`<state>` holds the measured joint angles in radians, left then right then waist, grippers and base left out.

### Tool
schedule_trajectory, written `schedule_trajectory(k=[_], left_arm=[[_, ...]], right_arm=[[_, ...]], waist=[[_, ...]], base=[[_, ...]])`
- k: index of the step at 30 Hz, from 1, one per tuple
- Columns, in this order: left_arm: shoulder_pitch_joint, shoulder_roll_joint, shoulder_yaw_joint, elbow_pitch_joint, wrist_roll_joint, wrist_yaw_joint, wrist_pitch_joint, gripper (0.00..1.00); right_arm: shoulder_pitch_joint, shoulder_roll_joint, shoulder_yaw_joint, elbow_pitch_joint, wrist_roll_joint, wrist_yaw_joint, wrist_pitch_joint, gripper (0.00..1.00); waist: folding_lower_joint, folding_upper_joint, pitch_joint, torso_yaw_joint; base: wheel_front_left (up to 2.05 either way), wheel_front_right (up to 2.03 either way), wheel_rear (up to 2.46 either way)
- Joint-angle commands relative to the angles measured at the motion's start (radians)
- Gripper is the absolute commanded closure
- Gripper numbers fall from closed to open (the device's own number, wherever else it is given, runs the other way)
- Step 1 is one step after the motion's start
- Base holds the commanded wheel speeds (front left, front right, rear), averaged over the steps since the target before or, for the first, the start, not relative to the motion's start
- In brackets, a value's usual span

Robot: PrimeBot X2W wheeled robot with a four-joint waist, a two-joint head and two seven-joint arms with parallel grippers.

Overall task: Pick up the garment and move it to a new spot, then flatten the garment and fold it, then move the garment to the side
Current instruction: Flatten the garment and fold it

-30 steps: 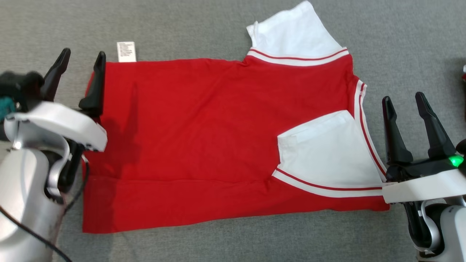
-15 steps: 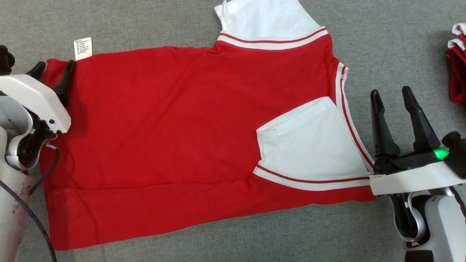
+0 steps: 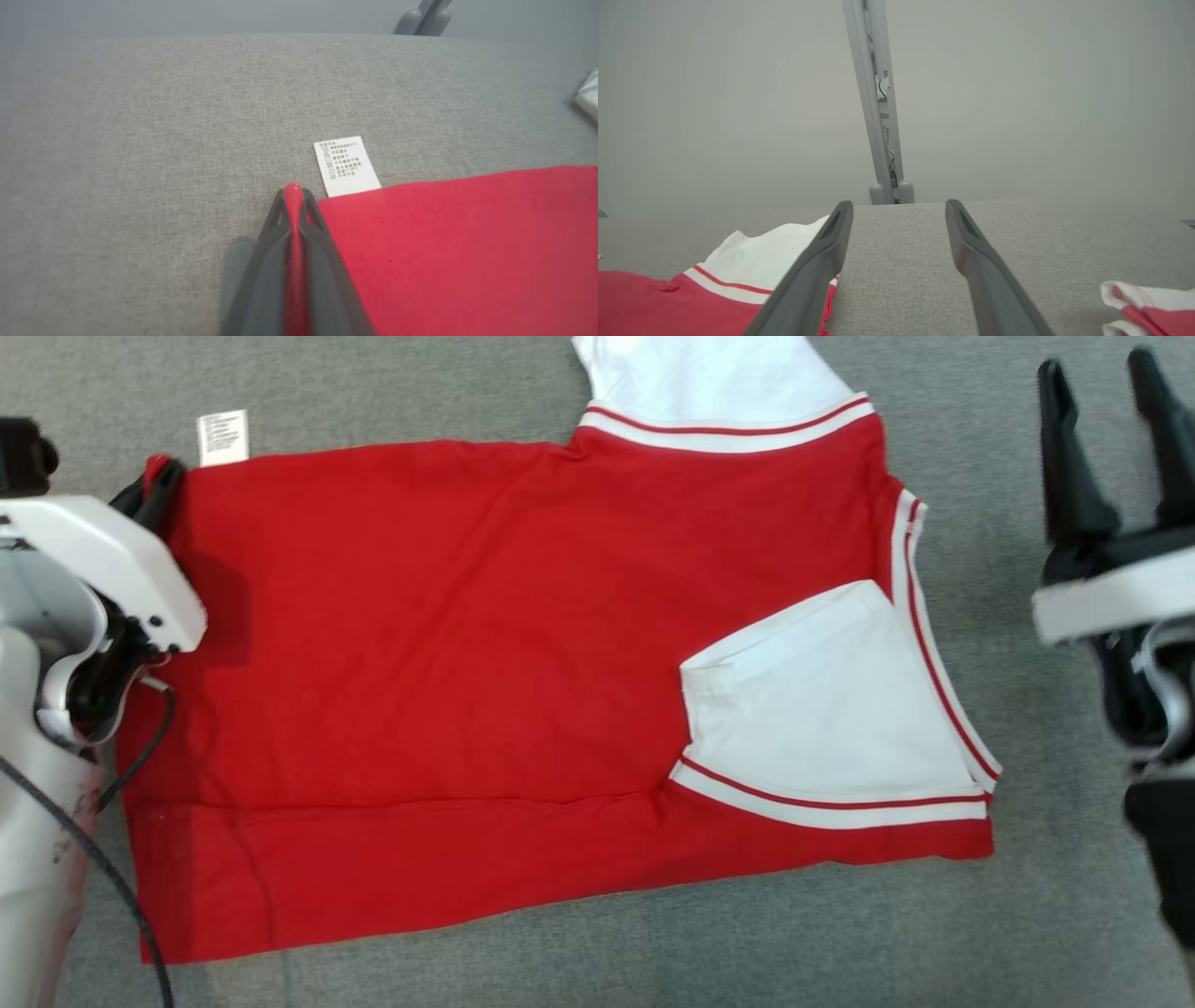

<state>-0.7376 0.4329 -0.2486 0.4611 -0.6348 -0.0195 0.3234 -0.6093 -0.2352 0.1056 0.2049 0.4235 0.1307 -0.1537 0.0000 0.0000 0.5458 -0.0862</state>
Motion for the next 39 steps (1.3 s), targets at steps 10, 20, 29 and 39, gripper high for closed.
schedule_trajectory(k=[10,20,29,39], left_arm=[[-0.125,-0.119,-0.088,-0.027,0.014,-0.041,-0.018,1.00],[-0.211,-0.200,-0.148,0.046,0.023,-0.077,-0.069,1.00],[-0.236,-0.205,-0.156,0.111,0.010,-0.088,-0.124,1.00],[-0.206,-0.167,-0.118,0.090,-0.042,-0.097,-0.147,1.00]], right_arm=[[-0.386,-0.152,0.163,0.344,0.130,0.000,0.110,0.00],[-0.582,-0.198,0.439,0.535,0.255,0.000,0.221,0.00],[-0.636,-0.250,0.607,0.572,0.379,0.000,0.253,1.00],[-0.687,-0.354,0.728,0.410,0.543,0.000,0.246,1.00]], waist=[[0.0000,0.0000,0.077,0.160],[0.0000,0.0000,0.118,0.252],[0.0000,0.0000,0.110,0.264],[0.0000,0.0000,0.072,0.231]], base=[[0.00,0.00,0.00],[0.00,0.00,0.00],[0.00,0.00,0.00],[0.00,0.00,0.00]])
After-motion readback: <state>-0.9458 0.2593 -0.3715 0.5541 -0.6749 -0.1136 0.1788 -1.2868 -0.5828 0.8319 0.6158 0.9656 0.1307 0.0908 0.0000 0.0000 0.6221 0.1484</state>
